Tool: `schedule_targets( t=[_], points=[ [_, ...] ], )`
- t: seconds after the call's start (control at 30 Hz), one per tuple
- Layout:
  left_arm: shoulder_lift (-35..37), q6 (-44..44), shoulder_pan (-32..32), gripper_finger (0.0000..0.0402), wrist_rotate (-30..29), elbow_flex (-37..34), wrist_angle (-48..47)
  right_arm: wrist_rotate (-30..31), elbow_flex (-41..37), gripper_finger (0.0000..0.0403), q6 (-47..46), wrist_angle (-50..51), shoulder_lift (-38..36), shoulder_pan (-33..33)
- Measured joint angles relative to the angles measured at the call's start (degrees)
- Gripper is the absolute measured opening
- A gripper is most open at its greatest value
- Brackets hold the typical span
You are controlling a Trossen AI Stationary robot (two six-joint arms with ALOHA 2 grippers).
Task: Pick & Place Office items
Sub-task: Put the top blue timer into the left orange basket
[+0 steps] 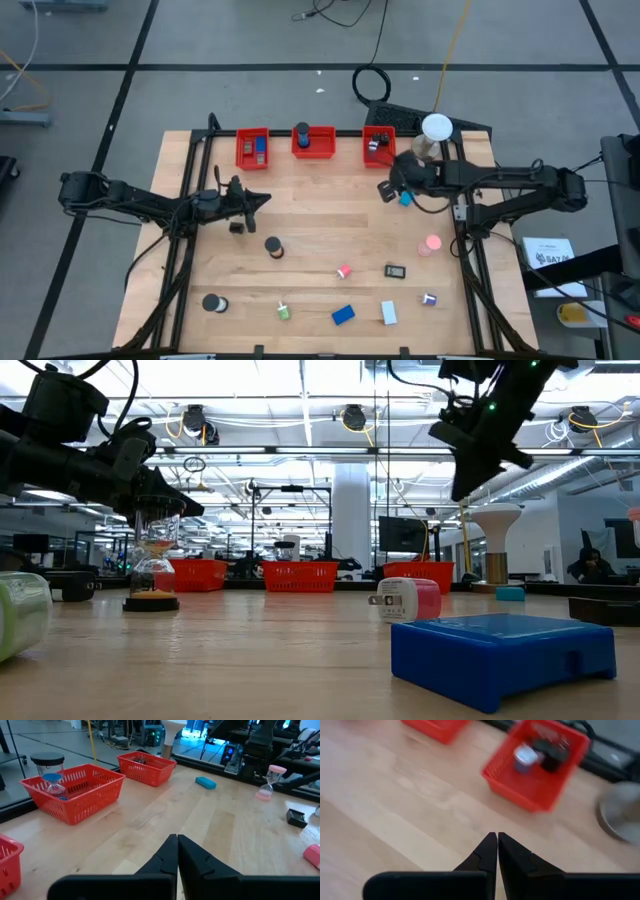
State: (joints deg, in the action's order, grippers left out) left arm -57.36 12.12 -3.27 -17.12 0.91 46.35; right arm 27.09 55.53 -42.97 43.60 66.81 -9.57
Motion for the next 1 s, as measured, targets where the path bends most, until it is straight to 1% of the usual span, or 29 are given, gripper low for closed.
schedule_targets(
  t=[0.13,0.27,0.4,0.63,0.77,0.87,1.0],
  points=[
    [-0.01,0.02,0.0,0.0008,0.0,0.0,0.13,-0.15,0.67,0.0025,-5.78,4.05,0.65,-0.72],
    [0.0,0.02,0.0,0.0023,0.01,0.0,0.24,-0.2,-0.42,0.0062,-12.01,6.41,0.87,-1.95],
    [0.01,0.02,0.0,0.0023,0.0,0.0,0.22,-1.55,-2.69,0.0113,-16.41,6.87,2.51,-3.46],
    [-0.01,0.04,0.0,0.0003,0.02,0.0,0.25,-2.3,-4.48,0.022,-20.24,7.63,8.98,-7.05],
    [-0.01,0.07,0.0,0.0012,0.02,0.0,0.26,-5.27,-4.48,0.027,-21.12,7.41,11.74,-9.24],
    [0.0,0.07,0.0,0.002,0.02,0.0,0.25,-6.36,-4.48,0.0296,-22.37,7.36,12.95,-10.36],
    [-0.01,0.09,0.0,0.0023,0.02,0.0,0.25,-6.32,-5.88,0.0307,-24.09,4.27,12.86,-11.15]
  ],
)
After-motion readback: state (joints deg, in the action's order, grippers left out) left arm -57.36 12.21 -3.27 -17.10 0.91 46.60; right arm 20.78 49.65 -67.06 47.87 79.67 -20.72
